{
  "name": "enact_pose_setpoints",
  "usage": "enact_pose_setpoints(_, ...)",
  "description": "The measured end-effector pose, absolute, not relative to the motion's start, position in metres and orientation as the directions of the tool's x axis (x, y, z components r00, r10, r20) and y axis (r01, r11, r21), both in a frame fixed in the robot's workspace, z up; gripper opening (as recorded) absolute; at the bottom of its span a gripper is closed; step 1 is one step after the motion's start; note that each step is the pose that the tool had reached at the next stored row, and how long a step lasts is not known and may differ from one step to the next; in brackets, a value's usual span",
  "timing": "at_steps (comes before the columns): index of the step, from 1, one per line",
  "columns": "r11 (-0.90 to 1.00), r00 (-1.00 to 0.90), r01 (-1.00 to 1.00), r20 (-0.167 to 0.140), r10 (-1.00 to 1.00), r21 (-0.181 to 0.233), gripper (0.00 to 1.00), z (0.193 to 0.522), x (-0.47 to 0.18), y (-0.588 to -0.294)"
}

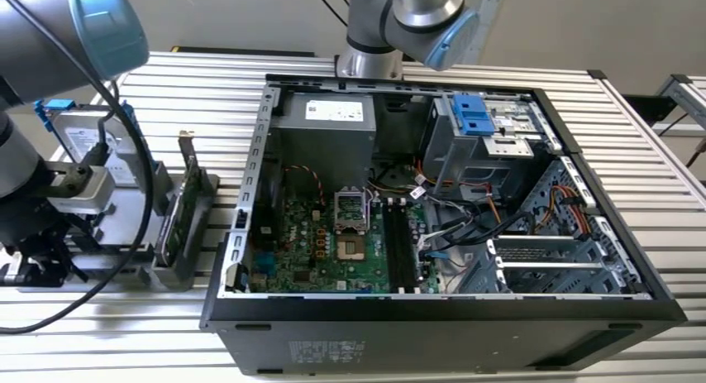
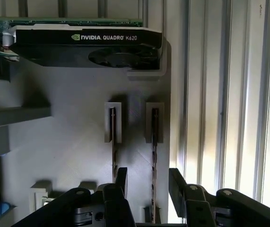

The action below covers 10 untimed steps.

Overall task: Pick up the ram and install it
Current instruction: 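Pick up the ram and move it above insertion slot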

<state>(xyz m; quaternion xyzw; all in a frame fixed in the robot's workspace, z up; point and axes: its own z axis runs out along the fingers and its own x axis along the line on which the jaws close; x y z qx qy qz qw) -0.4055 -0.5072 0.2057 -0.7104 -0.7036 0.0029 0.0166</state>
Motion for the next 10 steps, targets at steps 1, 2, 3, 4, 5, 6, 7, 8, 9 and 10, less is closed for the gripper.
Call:
enact_pose_setpoints(1, -0.009, 0.010, 1.000, 0.019, 1.000, -0.028, 1.00, 0.2055, -0.4055, -0.5072)
enact_pose_setpoints(2, -0.009, 0.010, 1.000, 0.019, 1.000, -0.028, 1.00, 0.2053, -0.4056, -0.5072)
enact_pose_setpoints(3, -0.009, 0.010, 1.000, 0.019, 1.000, -0.028, 1.00, 0.2051, -0.4056, -0.5072)
enact_pose_setpoints(4, -0.009, 0.010, 1.000, 0.019, 1.000, -0.028, 1.00, 0.2046, -0.4056, -0.5072)
enact_pose_setpoints(5, -0.009, 0.010, 1.000, 0.019, 1.000, -0.028, 1.00, 0.2042, -0.4057, -0.5073)
enact_pose_setpoints(6, -0.009, 0.010, 1.000, 0.019, 1.000, -0.028, 1.00, 0.2036, -0.4059, -0.5074)
enact_pose_setpoints(7, -0.009, 0.010, 1.000, 0.019, 1.000, -0.028, 1.00, 0.2028, -0.4060, -0.5074)
enact_pose_setpoints(8, -0.009, 0.010, 1.000, 0.019, 1.000, -0.028, 1.00, 0.2020, -0.4061, -0.5075)
enact_pose_setpoints(9, -0.009, 0.010, 1.000, 0.019, 1.000, -0.028, 1.00, 0.2012, -0.4062, -0.5077)
enact_pose_setpoints(10, -0.009, 0.010, 1.000, 0.019, 1.000, -0.028, 1.00, 0.2004, -0.4063, -0.5079)
